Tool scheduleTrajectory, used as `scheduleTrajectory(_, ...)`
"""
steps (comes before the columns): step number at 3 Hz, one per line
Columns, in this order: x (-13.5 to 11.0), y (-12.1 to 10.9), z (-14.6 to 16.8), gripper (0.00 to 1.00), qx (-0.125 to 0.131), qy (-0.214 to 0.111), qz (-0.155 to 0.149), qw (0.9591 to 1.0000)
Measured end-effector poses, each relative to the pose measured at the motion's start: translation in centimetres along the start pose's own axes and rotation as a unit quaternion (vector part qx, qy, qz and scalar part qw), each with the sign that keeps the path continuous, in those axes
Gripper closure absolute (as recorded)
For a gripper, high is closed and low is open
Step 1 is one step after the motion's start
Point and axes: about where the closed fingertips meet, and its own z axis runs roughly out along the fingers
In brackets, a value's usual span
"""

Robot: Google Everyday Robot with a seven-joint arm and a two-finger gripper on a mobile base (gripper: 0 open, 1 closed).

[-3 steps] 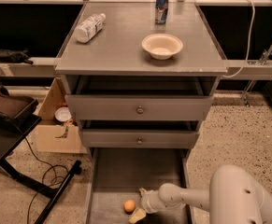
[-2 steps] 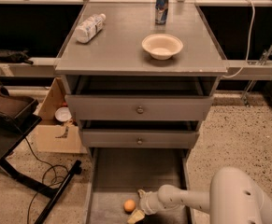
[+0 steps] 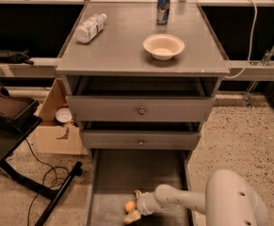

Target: Pick orange from bottom drawer and place on counter

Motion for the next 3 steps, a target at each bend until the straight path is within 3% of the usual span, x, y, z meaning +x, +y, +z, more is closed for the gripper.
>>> scheduleTrajectory(1,0.00,0.00,0.00,0.39,0.000,0.000,0.000,1.0000)
scheduleTrajectory(2,-0.29,0.06,-0.35,0.70,0.002,0.002,-0.003,1.0000)
scheduleTrajectory(3,-0.74,0.06,-0.65,0.93,0.007,0.011,-0.014,0.9998)
